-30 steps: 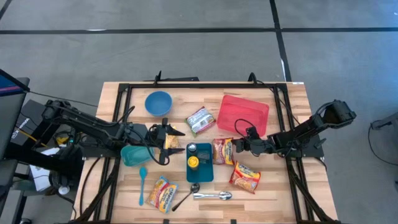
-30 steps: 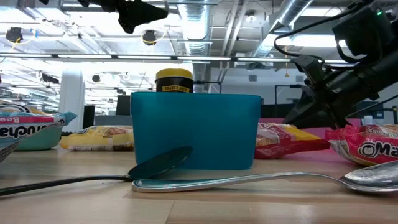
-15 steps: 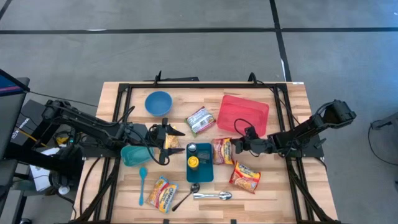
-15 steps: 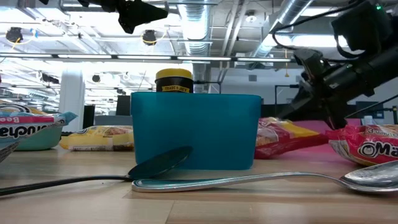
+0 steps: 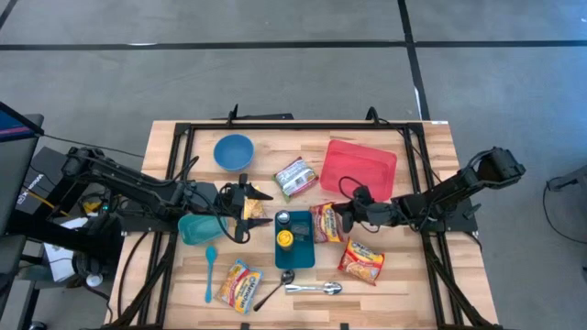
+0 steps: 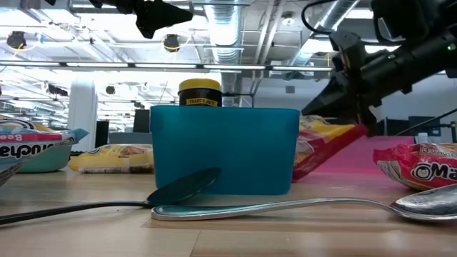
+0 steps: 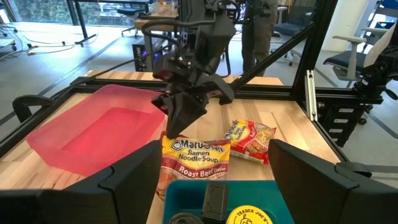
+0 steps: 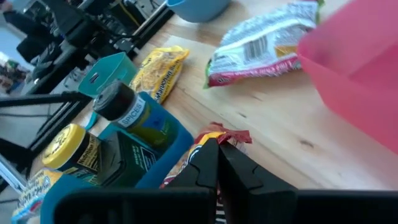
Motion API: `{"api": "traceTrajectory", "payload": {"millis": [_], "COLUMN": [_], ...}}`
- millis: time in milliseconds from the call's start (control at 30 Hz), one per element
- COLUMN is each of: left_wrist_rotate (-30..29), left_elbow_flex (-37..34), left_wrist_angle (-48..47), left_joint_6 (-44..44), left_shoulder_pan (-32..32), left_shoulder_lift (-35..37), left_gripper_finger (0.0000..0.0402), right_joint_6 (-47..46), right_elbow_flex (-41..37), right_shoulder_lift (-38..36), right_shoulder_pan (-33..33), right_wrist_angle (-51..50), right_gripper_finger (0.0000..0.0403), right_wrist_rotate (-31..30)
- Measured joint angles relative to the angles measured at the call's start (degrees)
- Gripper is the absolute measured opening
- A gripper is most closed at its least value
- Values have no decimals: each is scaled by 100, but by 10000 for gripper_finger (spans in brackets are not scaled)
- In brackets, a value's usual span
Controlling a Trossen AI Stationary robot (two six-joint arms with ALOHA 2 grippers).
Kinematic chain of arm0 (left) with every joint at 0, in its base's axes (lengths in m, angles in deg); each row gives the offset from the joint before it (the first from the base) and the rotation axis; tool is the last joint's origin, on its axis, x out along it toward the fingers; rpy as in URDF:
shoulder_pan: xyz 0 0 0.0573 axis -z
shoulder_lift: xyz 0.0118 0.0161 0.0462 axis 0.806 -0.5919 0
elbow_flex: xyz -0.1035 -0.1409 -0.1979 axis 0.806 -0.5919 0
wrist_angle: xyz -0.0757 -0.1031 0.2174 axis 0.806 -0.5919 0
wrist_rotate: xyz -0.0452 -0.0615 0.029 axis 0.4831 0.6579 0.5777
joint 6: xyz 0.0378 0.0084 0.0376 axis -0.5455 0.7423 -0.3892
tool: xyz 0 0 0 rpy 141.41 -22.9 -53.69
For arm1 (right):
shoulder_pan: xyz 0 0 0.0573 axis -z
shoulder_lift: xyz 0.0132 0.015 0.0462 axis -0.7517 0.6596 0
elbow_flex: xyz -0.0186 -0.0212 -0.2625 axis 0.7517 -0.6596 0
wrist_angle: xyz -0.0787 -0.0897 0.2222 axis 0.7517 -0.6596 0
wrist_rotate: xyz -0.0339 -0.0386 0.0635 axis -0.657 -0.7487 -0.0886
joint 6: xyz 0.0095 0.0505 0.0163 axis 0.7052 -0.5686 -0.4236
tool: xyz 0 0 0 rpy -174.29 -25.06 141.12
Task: Pick & Place Food Item
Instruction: Put the red noodle pack into the red bin
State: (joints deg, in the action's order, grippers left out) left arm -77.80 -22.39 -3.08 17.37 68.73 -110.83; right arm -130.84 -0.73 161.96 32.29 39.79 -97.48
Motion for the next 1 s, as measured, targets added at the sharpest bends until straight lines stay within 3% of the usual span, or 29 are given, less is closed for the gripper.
{"api": "traceTrajectory", "payload": {"millis": [433,667,1000], "left_wrist_rotate": [-2,0,0], "left_elbow_flex": [0,0,2], "left_wrist_angle": [-2,-2,-2], "left_joint_6": [-1,0,-2], "left_shoulder_pan": [-2,-2,0], "left_shoulder_lift": [-1,0,0], "left_gripper_finger": [290,290,290], "right_joint_6": [1044,1355,1773], "right_elbow_flex": [269,648,1006], "right_shoulder_lift": [-85,-591,-1398], "right_shoulder_pan": [0,-73,-266], "right_wrist_angle": [-302,-1134,-2146], "right_gripper_finger": [0,0,0], "right_wrist_rotate": [-22,-106,-717]}}
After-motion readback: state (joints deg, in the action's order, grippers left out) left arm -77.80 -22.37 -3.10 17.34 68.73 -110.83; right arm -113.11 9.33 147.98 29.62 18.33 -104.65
